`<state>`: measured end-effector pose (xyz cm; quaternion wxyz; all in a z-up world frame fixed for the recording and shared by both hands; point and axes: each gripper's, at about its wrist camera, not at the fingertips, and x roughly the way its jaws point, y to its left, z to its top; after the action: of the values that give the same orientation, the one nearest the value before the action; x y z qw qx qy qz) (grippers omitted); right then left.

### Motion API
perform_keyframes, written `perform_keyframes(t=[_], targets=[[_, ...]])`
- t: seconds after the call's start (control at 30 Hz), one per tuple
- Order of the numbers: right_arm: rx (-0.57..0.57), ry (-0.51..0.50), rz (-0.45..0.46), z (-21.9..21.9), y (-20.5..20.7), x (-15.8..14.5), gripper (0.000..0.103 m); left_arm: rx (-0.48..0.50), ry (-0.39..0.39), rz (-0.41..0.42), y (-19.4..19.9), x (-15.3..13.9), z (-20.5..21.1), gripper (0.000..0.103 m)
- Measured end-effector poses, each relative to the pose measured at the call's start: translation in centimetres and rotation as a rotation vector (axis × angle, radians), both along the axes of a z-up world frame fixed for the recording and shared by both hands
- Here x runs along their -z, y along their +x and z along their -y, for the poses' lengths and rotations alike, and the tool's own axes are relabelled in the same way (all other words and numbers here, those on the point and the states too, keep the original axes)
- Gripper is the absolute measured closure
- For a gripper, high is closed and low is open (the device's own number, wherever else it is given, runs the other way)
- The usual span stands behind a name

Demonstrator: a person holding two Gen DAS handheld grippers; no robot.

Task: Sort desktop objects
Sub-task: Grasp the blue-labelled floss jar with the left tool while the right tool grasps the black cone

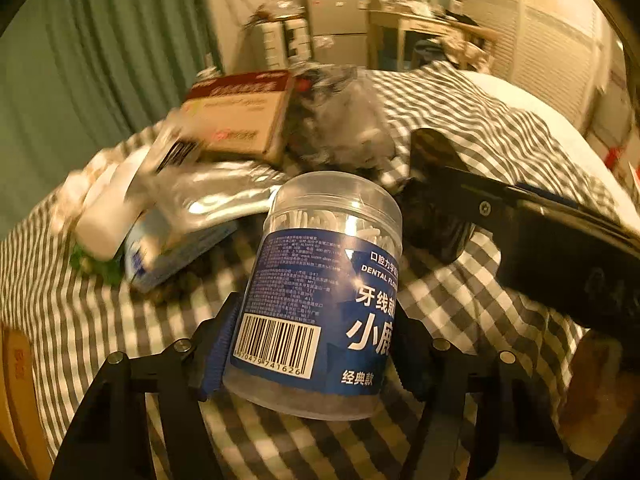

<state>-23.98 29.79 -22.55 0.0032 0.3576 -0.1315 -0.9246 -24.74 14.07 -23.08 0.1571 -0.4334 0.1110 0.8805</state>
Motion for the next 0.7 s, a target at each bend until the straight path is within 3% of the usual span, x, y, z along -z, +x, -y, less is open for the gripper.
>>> perform_keyframes(t=[0.3,0.4,0.57,0.7], targets=[[-0.023,-0.014,0.030,1.6,-1.7,0.6,0.012,-0.205,0.067,0.029,2.5,-1.0,5.4,0.036],[-0.040,0.007,0.050,3.0,-2.4,1.0,0.012,-0.242,0.062,0.043,2.8,-1.0,6.7,0.036],[-0.081,0.068,0.073,5.0,-2.5,1.6,0.012,-0.287,0.129,0.079,2.5,-1.2,8.1,0.036],[-0.077,0.049,0.073,4.6,-2.7,2.2,0.013,-0.266,0.101,0.068,2.7,-1.2,7.6,0.036]])
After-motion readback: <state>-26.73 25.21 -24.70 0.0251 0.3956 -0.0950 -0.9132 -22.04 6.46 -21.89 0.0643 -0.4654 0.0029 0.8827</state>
